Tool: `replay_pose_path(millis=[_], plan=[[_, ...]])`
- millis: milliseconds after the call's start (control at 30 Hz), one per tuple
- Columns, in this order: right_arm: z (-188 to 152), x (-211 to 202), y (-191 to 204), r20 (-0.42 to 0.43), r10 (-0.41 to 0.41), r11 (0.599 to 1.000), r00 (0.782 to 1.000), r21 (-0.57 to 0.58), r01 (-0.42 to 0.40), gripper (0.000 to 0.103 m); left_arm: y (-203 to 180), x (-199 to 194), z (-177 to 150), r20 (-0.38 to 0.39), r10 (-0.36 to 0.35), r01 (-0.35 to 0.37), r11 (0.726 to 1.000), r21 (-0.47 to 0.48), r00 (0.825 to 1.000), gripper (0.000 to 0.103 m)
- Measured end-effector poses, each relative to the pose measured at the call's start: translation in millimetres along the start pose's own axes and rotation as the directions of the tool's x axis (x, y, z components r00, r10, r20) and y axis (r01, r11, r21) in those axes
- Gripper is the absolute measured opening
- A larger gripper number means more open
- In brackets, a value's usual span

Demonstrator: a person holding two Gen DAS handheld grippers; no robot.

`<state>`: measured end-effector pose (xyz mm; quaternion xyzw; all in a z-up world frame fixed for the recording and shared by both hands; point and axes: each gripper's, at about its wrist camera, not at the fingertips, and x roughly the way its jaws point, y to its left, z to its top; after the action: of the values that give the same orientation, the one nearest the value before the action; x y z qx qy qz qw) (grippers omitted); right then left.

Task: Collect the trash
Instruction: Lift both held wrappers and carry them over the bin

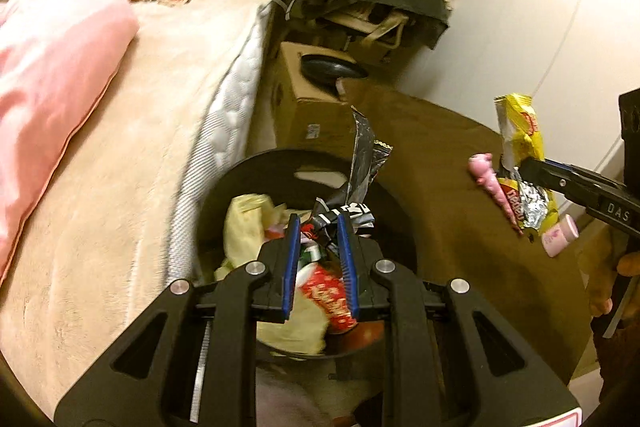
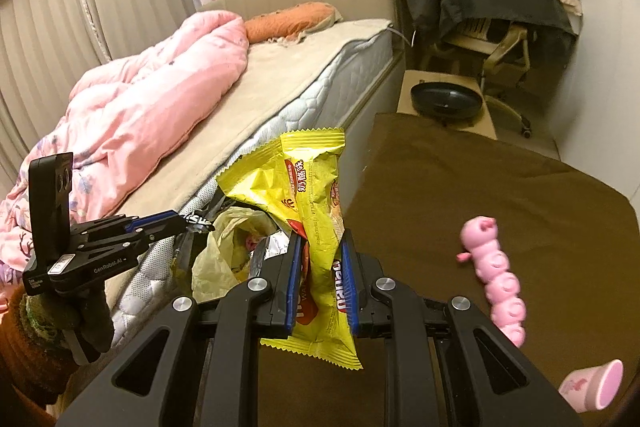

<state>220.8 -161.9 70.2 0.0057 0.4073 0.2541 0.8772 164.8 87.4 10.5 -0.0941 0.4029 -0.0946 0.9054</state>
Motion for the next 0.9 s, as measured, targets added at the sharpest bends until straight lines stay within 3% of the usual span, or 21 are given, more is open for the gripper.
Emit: replay_pose_path(millis=[300, 900], plan=[[5, 60, 19, -0.091, 0.041, 0.999, 0.995, -0.013, -0.043, 0.018, 36, 37, -11, -0.132, 0.01, -0.014, 0.999, -0.03, 0.991, 0.018], [4, 110, 20, -0.168, 0.084, 0.996, 0.982, -0.001, -0.085, 0.018, 42, 69, -2, -0.188, -0.049, 0.038, 0.997, -0.066, 0.981, 0.02]])
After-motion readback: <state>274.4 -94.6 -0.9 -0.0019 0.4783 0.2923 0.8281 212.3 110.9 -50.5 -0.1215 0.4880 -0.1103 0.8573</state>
